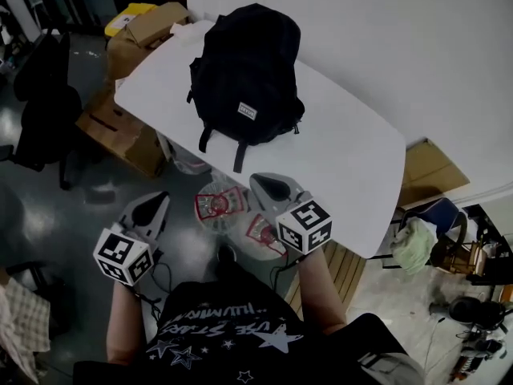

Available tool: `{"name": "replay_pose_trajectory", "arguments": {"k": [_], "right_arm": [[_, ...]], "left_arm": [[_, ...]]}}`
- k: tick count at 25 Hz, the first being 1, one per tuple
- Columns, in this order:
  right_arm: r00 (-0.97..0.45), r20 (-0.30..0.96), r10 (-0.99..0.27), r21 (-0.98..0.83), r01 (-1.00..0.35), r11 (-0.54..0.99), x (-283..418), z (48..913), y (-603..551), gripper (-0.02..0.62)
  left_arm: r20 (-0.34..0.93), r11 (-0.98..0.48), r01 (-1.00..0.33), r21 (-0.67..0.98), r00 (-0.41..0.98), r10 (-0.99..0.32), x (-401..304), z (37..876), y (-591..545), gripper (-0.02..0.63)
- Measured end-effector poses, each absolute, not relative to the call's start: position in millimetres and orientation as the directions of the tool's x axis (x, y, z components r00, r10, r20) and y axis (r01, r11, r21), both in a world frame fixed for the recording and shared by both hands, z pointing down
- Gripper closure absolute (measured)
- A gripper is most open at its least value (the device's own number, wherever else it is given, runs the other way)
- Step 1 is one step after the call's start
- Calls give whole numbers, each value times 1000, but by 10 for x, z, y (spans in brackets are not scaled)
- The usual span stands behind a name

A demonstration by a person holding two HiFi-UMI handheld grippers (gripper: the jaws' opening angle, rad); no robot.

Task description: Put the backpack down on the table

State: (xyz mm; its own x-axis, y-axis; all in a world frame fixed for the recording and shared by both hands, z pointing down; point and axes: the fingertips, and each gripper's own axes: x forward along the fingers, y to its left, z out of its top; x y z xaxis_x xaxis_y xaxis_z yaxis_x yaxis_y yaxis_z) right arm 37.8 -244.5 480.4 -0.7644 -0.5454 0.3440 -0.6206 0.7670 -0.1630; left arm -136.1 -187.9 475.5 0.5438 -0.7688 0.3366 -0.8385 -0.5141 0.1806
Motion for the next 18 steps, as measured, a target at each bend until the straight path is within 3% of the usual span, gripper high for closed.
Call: {"name": "replay_pose_trajectory", "arguments": {"k": [18], "right_arm": [[-732,366,-575,-100,-645,758,-216,4539,-1048,592]], "left_arm": [[310,-452,-863,225,504,-806,-2028,4720,-385,600]]}}
